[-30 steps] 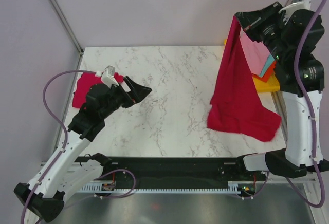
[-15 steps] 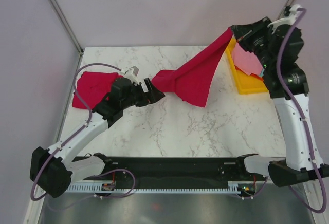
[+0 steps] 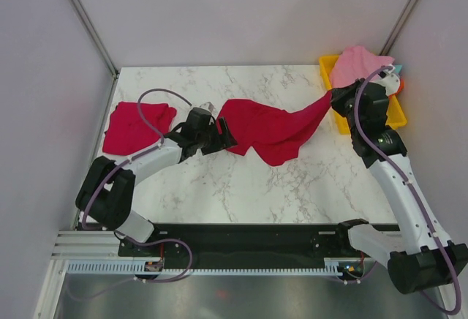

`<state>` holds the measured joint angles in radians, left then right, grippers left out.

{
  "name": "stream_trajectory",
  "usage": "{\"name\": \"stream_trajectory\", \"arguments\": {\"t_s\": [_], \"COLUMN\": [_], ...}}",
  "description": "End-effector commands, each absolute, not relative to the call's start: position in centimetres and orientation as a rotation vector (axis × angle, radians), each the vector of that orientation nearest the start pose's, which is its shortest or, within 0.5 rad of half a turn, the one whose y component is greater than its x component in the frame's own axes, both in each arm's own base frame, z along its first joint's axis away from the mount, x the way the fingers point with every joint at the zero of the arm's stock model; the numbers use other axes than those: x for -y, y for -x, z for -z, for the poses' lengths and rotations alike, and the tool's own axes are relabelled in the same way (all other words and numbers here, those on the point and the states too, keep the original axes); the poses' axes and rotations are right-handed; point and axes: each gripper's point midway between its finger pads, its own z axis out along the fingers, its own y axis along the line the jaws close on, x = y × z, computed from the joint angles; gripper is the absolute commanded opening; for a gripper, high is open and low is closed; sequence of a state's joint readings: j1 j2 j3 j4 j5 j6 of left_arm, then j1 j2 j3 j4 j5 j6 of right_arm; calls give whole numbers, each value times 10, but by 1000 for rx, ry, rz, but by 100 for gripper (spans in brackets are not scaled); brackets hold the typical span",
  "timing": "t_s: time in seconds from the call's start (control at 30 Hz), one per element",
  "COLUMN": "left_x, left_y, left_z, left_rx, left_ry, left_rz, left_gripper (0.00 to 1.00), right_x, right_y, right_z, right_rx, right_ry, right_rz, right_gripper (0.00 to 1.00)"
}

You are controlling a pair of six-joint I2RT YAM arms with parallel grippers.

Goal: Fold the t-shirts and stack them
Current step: Flatten the tshirt out

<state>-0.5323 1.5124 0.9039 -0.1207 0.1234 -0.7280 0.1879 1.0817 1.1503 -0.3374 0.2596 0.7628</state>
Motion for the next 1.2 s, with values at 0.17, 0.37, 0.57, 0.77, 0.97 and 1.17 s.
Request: {"name": "stream_trajectory", "arguments": {"t_s": [0.17, 0.37, 0.57, 0.77, 0.97, 1.17], "left_x": [232, 214, 211, 203, 219, 231], "left_y": [-366, -387, -401, -403, -400, -394], "left_z": [-102, -89, -61, -39, -36, -29], "left_rx": [-2376, -2380, -2447, -2519, -2552, -2589], "left_ry": [150, 199, 221, 271, 210, 175], "left_rz": [506, 354, 317, 361, 457, 528], "left_gripper": [76, 72, 66, 65, 64, 50], "right_x": [14, 34, 29, 31, 29, 30], "right_y": [-326, -311, -318, -317, -319, -319], "right_z": [-349, -341, -330, -325, -324, -324], "right_rx": [-1422, -1357, -1401, -1408, -1418, -1420], "right_ry": [-871, -958, -952, -956, -951, -947], "right_rz": [-213, -141, -136, -122, -124, -118], "right_gripper": [0, 0, 0, 0, 0, 0]}}
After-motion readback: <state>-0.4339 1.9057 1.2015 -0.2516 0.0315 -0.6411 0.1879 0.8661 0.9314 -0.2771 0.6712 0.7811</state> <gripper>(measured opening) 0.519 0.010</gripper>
